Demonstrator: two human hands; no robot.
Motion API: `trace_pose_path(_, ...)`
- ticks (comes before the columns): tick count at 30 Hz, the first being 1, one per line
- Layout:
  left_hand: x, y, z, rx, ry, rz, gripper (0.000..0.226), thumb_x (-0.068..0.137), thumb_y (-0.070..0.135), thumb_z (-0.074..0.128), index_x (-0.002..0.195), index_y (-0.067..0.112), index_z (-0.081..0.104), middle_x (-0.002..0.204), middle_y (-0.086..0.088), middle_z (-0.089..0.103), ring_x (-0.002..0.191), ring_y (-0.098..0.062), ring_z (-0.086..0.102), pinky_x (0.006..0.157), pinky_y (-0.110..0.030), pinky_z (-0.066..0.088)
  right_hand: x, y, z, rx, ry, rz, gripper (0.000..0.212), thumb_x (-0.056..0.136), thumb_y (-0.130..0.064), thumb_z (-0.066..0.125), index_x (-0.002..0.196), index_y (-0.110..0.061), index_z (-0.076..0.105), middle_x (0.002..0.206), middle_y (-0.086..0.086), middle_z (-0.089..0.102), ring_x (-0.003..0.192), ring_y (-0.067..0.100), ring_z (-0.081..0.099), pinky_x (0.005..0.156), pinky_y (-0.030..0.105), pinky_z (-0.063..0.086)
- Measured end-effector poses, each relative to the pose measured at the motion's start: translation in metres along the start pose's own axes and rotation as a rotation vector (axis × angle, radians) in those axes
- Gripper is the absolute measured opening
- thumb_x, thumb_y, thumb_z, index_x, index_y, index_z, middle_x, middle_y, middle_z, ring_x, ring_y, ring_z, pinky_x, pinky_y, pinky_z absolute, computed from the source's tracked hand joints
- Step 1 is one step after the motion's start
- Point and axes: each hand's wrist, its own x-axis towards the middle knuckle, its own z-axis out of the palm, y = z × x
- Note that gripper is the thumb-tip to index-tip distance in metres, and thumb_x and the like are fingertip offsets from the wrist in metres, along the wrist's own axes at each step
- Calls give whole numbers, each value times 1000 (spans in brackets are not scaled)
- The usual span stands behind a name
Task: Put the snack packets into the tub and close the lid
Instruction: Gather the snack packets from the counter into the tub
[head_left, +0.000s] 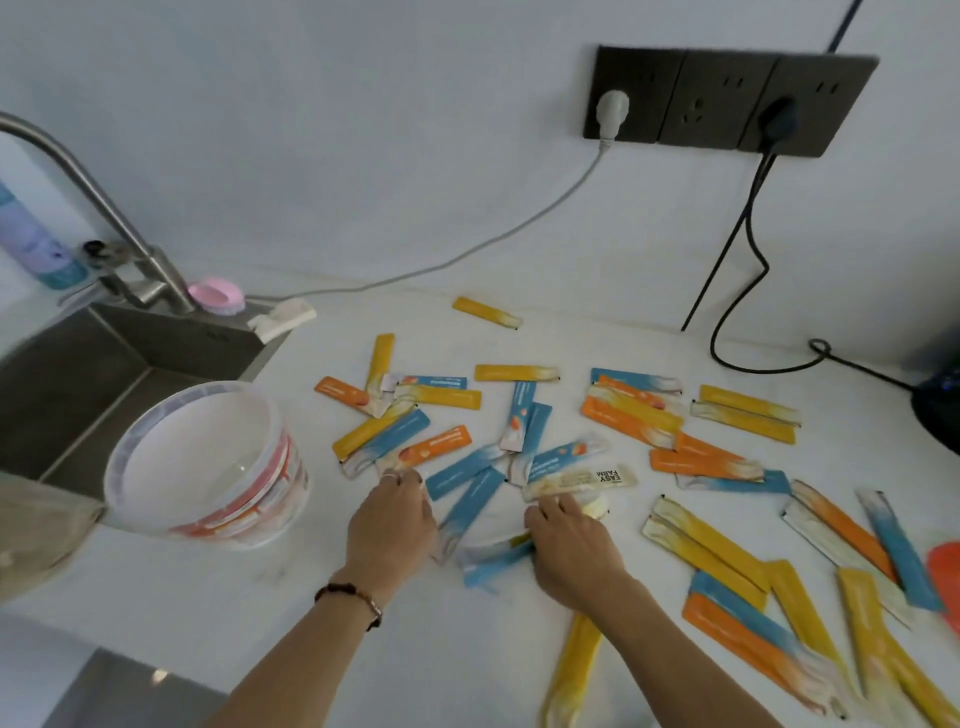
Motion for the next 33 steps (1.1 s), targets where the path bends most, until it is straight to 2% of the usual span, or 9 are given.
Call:
trace_pose_path(2, 14, 10, 6, -36, 14, 86, 24, 99, 25, 36, 112, 11, 51, 113, -11, 57, 98, -25, 60, 75, -30, 47, 0, -2, -3, 7, 1, 38, 31, 89, -16, 40, 119, -11, 46, 127, 9, 48, 120, 29, 42, 88, 41, 46)
trace_pose_path(7, 44, 28, 30, 113, -218, 204, 37, 98, 27, 43, 130, 10, 38, 127, -17, 47, 105, -30, 59, 80, -36, 48, -10, 14, -11, 47, 101, 225, 22, 90, -21, 40, 111, -15, 45, 116, 6, 52, 113, 25, 46, 77, 39, 47)
trace_pose_path(11, 57, 22, 30, 136, -324, 198, 37, 93, 28, 53, 122, 9, 44, 124, -15, 55, 109, -31, 59, 81, -38, 47, -15, 23, -25, 274, 245, 446, 13, 89, -16, 43, 102, -12, 45, 100, 9, 56, 99, 30, 52, 67, 37, 38)
trace_pose_path(15, 65, 17, 12, 96, -456, 231, 25, 89, 29, 54, 105, 10, 55, 113, -11, 63, 104, -28, 59, 78, -35, 47, -7, -3, -52, 709, 268, 491, 5, 90, -8, 42, 95, -8, 45, 83, 4, 50, 79, 26, 48, 58, 35, 32)
trace_pose_path(18, 54, 5, -23, -266, -257, 140, 15, 90, 24, 48, 89, 9, 51, 89, -10, 62, 88, -29, 61, 68, -36, 46, 9, -37, -85, 1064, 290, 474, 6, 89, -8, 43, 91, -9, 49, 79, 5, 50, 72, 19, 46, 63, 33, 37)
trace_pose_path(22, 34, -42, -106, -770, 273, 54, 14, 93, 20, 54, 84, 9, 52, 63, 1, 54, 58, -6, 53, 55, -21, 41, 48, -110, -125, 1529, 346, 284, 11, 90, -2, 42, 89, -5, 52, 77, 9, 56, 64, 20, 49, 59, 34, 40)
trace_pose_path(24, 26, -91, -144, -915, 517, -32, 16, 94, 23, 53, 89, 8, 52, 63, 2, 52, 56, -7, 50, 58, -25, 42, 74, -174, -142, 1657, 309, 125, 12, 90, -1, 44, 88, -5, 55, 79, 9, 61, 67, 21, 56, 59, 35, 43)
trace_pose_path(29, 36, -167, -156, -847, 421, -46, 13, 97, 30, 46, 103, 19, 46, 83, -6, 53, 75, -17, 55, 66, -27, 47, 118, -269, -131, 1408, 39, 43, 16, 94, -14, 48, 109, -10, 53, 99, 6, 69, 95, 24, 67, 87, 40, 57)
trace_pose_path(33, 38, -208, -135, -692, 411, -104, 14, 94, 31, 51, 93, 17, 52, 82, -5, 52, 75, -21, 52, 64, -26, 42, 138, -294, -109, 982, -87, 126, 28, 89, -17, 58, 114, -17, 47, 106, 5, 61, 102, 21, 61, 89, 38, 55)
